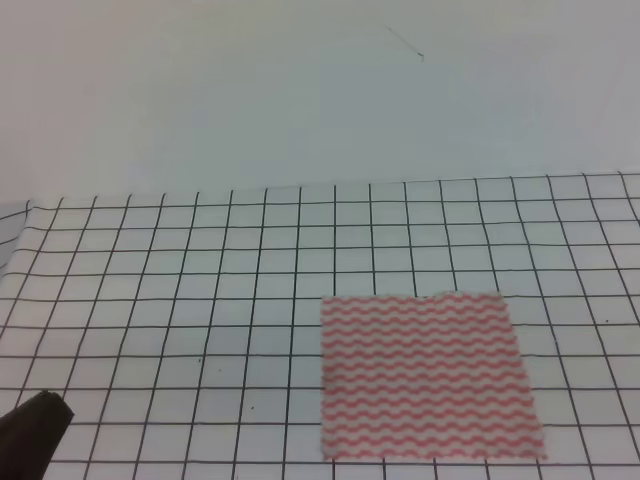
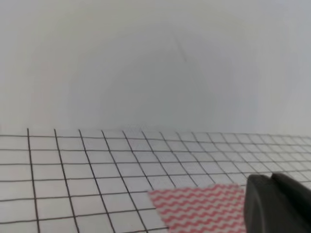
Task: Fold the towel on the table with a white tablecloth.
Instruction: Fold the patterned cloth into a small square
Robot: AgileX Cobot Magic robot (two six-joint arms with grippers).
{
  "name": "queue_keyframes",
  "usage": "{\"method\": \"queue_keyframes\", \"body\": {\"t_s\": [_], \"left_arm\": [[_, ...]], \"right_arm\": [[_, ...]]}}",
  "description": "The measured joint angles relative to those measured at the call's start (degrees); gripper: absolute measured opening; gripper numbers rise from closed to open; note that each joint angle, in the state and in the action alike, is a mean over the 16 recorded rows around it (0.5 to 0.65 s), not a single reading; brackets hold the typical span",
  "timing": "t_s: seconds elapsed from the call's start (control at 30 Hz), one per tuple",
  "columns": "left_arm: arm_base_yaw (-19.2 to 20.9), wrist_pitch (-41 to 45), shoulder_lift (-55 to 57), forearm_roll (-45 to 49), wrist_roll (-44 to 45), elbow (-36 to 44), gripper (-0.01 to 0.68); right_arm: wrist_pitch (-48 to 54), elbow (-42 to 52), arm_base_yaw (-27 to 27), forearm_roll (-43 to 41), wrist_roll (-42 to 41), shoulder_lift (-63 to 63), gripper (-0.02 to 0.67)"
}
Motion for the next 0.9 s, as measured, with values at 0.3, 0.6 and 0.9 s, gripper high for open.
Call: {"method": "queue_keyframes", "body": {"t_s": [0.3,0.6,0.9], "left_arm": [[-2.0,3.9,8.4,7.0,-2.2,-4.3,-0.003],[-3.1,7.6,15.2,10.1,-4.3,-6.1,-0.003],[-3.1,9.9,21.5,9.5,-4.0,-8.3,-0.003]], "right_arm": [[6.7,-4.9,2.4,-2.6,4.9,16.9,-0.001],[11.8,-6.9,3.4,0.2,1.1,33.8,0.001],[11.7,-7.1,3.7,8.2,-8.0,45.1,0.014]]}}
